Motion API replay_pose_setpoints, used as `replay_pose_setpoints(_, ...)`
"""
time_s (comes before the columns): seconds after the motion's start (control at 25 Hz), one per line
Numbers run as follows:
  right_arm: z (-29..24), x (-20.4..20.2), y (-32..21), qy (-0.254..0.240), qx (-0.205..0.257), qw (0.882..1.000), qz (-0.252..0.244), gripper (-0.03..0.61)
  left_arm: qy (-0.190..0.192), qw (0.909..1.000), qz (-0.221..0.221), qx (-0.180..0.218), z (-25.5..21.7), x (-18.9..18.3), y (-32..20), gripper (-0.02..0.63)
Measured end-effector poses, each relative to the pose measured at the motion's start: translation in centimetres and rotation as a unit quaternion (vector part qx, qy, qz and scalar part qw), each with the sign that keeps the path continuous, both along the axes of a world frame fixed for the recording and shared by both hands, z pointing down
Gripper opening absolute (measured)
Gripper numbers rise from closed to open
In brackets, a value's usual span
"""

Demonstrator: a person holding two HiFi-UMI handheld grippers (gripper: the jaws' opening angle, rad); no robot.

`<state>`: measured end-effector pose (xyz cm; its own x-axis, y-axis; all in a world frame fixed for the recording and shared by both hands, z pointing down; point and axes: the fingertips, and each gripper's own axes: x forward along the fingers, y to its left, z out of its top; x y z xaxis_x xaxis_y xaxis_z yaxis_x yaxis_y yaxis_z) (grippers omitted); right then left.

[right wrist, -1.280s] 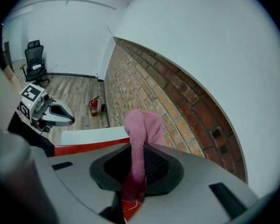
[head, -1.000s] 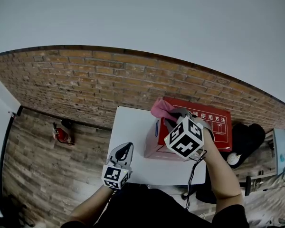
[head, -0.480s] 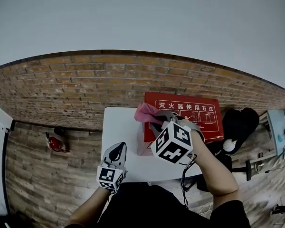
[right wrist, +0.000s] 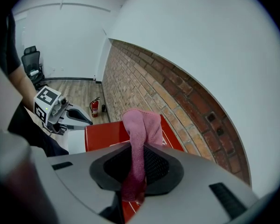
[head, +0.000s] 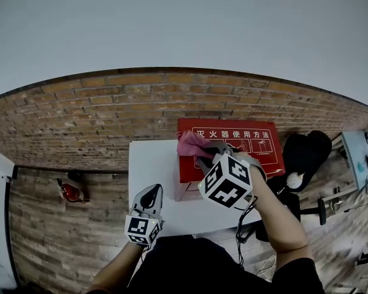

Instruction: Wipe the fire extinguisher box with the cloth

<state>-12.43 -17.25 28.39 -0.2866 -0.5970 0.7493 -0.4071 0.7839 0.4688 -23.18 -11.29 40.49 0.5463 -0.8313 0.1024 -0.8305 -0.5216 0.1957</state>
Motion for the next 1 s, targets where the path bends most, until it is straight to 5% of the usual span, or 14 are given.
replay_pose_setpoints(1.0,-0.1,9.8,-0.7,-0.027,-0.011,0.996,0.089,0.072,-0.006,0.9991,0.042,0.0,-0.5,4.6,-1.1,0.02)
